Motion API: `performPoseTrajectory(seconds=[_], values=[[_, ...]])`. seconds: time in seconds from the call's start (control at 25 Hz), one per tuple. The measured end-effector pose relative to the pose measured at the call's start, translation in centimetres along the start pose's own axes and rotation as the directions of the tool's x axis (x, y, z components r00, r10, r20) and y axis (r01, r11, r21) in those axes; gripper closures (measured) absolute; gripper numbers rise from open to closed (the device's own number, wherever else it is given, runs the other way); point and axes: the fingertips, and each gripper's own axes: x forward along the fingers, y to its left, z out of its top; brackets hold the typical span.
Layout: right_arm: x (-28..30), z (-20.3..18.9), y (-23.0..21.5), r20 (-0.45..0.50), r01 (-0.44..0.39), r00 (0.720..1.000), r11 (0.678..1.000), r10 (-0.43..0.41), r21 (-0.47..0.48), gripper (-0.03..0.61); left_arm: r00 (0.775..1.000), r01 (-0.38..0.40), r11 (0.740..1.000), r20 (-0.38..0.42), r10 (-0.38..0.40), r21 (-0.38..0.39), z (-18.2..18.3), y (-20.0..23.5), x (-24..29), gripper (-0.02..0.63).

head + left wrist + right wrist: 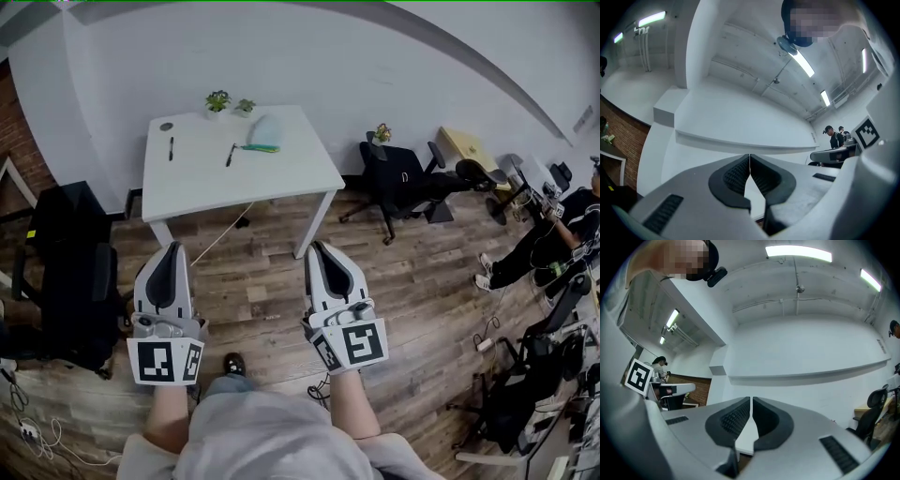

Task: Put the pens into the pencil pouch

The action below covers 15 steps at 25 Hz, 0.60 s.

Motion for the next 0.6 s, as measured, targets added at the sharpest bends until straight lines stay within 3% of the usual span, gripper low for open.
performPoseTrajectory(seconds=[0.32,0.6], values=[[9.1,-1.8,-0.4,-0.001,0.014,1.0,1.0,-0.014,-0.006,0.541,0.999,0.032,0.999,-0.014,-0.032,0.0,-2.7,5.6,7.1,0.589],[13.5,-4.2,-1.3,-0.039,0.045,0.998,0.999,-0.046,-0.005,0.541,0.997,0.059,0.998,-0.038,-0.06,-0.037,-5.7,8.6,11.4,0.589]])
